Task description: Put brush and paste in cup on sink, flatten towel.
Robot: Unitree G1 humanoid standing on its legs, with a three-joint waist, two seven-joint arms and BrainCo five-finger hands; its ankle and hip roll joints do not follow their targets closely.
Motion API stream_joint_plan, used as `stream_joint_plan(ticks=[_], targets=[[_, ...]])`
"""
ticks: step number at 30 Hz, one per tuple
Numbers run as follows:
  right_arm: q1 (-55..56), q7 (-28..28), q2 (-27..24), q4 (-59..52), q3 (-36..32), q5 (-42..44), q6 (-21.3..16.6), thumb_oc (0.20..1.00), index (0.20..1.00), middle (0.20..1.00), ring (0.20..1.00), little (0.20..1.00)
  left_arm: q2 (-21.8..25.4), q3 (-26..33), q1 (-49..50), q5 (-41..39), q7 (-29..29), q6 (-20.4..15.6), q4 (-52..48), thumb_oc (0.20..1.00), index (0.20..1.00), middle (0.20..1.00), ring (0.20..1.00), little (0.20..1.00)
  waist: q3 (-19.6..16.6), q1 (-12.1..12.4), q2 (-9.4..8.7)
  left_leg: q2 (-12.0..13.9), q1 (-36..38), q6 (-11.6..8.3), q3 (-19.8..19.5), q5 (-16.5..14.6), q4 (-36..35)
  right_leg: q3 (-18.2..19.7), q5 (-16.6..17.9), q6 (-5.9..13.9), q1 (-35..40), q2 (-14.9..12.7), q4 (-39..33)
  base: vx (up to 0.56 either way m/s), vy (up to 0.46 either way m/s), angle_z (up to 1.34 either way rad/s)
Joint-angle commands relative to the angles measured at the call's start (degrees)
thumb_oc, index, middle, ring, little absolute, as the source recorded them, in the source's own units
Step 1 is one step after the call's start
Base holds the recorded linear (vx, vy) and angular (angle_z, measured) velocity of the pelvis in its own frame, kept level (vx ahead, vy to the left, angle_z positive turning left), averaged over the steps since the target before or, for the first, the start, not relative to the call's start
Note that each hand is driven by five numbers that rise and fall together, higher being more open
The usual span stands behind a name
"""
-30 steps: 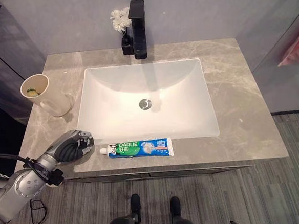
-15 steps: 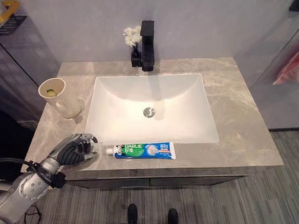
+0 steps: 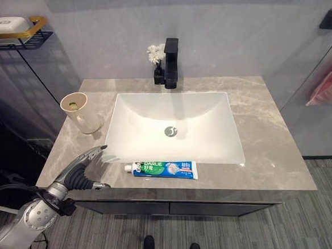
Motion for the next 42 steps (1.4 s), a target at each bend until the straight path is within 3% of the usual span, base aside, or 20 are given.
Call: stream_joint_plan(ticks=[1,13,19,33,42], targets=[[-0.9,-0.8,0.4,2.0,0.5,0.6,0.7,1.0,1.0,1.0,1.0,1.0,-0.2,2.2,-3.8,-0.6,1.7,-1.0,-4.0,1.0,1.0,1.0,1.0,1.0,0.4,-0.9,-1.73,1.1,1.9,-2.21,2.0,-4.4,0.6,0.2,2.3,4.01,-3.1,-4.5,0.4,0.0,0.0,0.0],[0.3,-0.7,0.9,2.5,0.5,0.1,0.9,1.0,1.0,1.0,1.0,1.0,0.0,-0.1,-8.0,0.8,2.8,-1.7,-7.1,1.0,1.0,1.0,1.0,1.0,0.3,-2.3,-1.58,1.7,2.1,-2.31,2.9,-4.6,0.6,1.3,1.9,3.8,-3.6,-4.0,0.4,0.01,-0.009,-0.06],[0.0,-0.8,0.5,1.9,0.9,0.2,0.7,1.0,1.0,1.0,1.0,1.0,1.5,-5.0,-11.6,4.8,2.6,-1.8,-6.2,1.0,1.0,1.0,1.0,1.0,0.8,-3.2,-1.06,2.0,1.5,-2.54,3.7,-4.5,0.6,2.2,2.0,3.81,-4.7,-3.7,0.4,0.02,-0.02,-0.11],[-0.2,-1.2,-0.2,2.5,0.3,-0.1,0.8,1.0,1.0,1.0,1.0,1.0,3.3,-9.0,-11.3,7.7,-0.4,-2.4,-6.5,1.0,1.0,1.0,1.0,1.0,1.4,-3.6,0.1,2.0,1.4,-2.67,3.9,-4.6,0.6,2.5,1.6,3.67,-5.0,-3.6,0.4,0.0,-0.002,-0.01],[-1.1,-1.9,-0.9,2.1,0.5,0.0,0.6,1.0,1.0,1.0,1.0,1.0,2.1,-11.1,-10.8,8.6,-1.1,-2.0,-3.9,1.0,1.0,1.0,1.0,1.0,2.5,-4.0,1.27,1.7,-0.5,-2.68,4.7,-3.9,0.6,3.5,2.4,3.77,-7.5,-3.7,0.4,-0.02,0.006,-0.07]])
